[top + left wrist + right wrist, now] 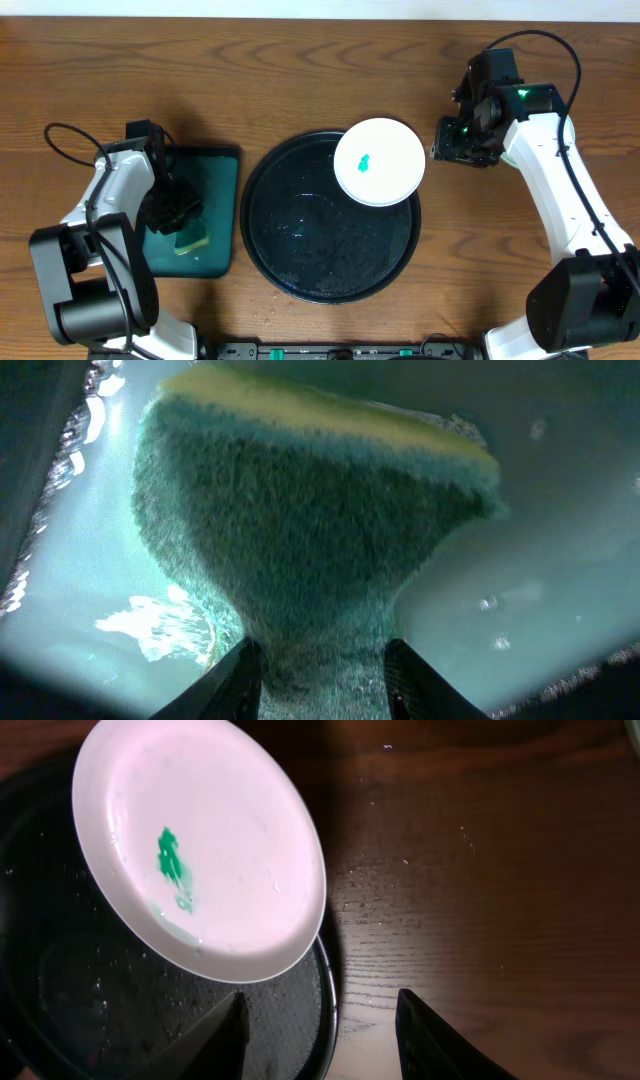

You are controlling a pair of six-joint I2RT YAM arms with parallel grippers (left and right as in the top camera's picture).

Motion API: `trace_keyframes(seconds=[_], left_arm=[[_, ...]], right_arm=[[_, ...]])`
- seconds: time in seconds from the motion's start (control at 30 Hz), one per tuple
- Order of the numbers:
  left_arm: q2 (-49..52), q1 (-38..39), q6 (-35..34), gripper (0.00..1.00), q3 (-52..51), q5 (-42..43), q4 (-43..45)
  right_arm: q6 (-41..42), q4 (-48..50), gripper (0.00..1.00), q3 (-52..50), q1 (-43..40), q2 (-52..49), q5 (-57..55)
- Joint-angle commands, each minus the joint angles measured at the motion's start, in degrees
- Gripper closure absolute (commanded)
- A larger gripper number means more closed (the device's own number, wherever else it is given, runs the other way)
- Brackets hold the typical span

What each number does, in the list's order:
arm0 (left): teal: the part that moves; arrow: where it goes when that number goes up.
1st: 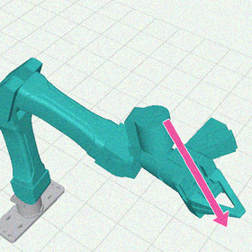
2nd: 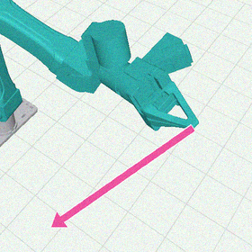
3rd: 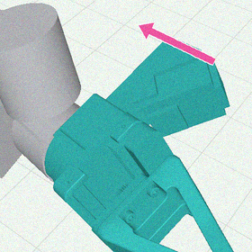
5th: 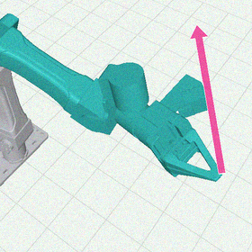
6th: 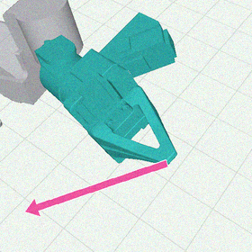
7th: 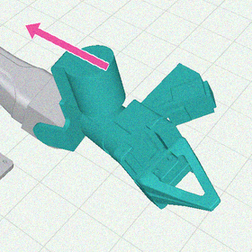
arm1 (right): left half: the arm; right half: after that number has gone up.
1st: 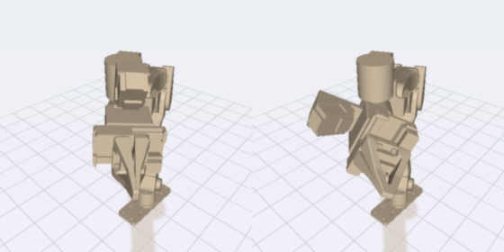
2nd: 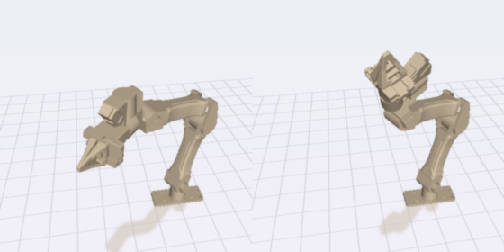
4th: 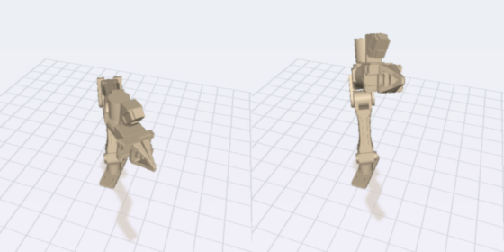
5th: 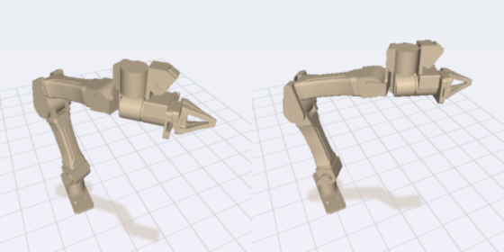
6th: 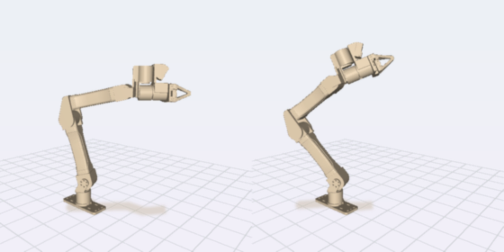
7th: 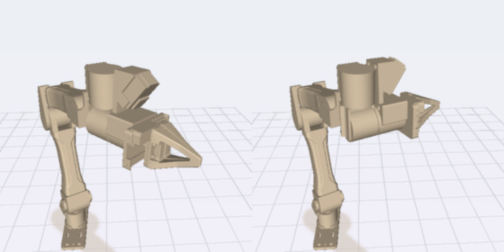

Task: Clean dirty plates on tray and stack at the side
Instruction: 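Grip the rim of the white stained plate with the right gripper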

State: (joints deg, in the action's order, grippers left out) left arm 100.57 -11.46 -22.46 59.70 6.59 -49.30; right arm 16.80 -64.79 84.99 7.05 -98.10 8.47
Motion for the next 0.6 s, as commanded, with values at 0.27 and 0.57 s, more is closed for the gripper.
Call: trace_keyframes(seconds=[0.27, 0.57], left_arm=[[2.43, 0.2, -0.28, 0.92, -0.37, 0.22, 3.65], [-1.09, 0.94, -0.24, 0.93, 1.31, 0.28, 2.69]], right_arm=[[0.96, -2.21, 0.55, -0.2, 0.59, -0.42, 0.42], [0.83, -1.53, 0.56, -0.22, 1.6, -0.42, 0.35]])
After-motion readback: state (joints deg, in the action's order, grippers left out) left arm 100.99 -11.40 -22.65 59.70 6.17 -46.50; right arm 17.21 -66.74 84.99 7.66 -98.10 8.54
